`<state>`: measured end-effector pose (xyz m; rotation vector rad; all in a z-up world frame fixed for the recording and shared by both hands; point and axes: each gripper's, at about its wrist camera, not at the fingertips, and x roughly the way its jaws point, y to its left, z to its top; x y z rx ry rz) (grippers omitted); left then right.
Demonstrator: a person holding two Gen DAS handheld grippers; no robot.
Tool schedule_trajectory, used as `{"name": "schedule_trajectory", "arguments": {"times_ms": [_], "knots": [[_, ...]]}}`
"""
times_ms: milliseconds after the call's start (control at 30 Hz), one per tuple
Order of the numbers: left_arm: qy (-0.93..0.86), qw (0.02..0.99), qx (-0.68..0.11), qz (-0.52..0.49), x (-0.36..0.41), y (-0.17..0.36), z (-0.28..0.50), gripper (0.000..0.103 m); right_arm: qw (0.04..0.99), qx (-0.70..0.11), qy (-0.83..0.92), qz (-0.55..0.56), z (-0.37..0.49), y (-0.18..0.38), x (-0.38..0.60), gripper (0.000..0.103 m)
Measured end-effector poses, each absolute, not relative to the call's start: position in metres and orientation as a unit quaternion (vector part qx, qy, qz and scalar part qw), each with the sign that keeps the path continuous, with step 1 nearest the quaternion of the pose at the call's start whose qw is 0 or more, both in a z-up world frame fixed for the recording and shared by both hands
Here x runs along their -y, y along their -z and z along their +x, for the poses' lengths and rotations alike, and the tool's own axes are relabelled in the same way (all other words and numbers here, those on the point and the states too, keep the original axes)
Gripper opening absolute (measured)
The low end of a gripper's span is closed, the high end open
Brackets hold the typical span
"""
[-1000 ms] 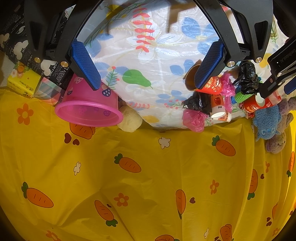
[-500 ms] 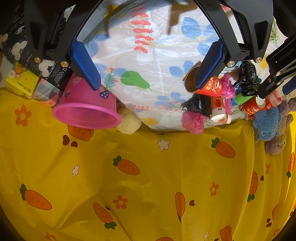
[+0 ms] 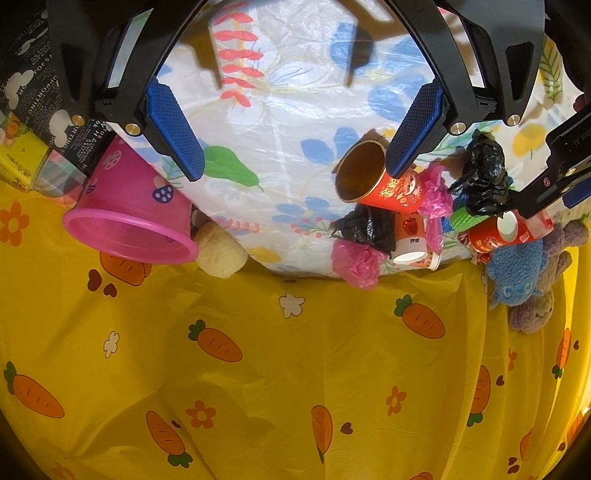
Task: Collect trash
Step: 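Grasp the red paper cup with the right tool while the left tool grasps the black bag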
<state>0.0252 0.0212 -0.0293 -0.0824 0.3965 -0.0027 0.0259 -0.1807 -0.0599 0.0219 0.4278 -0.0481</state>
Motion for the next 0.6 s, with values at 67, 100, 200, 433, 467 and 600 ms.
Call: {"name": "schedule_trajectory", "arguments": {"times_ms": [67,100,200,433,467,600], "knots": [[-0.005,0.98,-0.197,-0.041,-0.027,0.03,0.027,0.096,0.976,-0.218,0.007,0.011,0.033,0.064,0.174,0.094],[-0.007,0.98,-0.197,-0.041,-0.029,0.03,0.028,0.096,0.975,-0.223,-0.002,0.012,0.038,0.067,0.17,0.092],[-0.011,0.98,-0.193,-0.043,-0.037,0.031,0.031,0.096,0.971,-0.235,-0.034,0.025,0.053,0.071,0.161,0.09],[-0.004,0.977,-0.206,-0.046,-0.051,0.039,0.039,0.096,0.953,-0.286,-0.084,0.056,0.088,0.086,0.151,0.065],[-0.003,0.977,-0.209,-0.046,-0.052,0.04,0.04,0.096,0.95,-0.293,-0.092,0.062,0.091,0.088,0.15,0.063],[0.007,0.974,-0.225,-0.041,-0.048,0.044,0.049,0.093,0.944,-0.303,-0.113,0.065,0.097,0.09,0.144,0.04]]}}
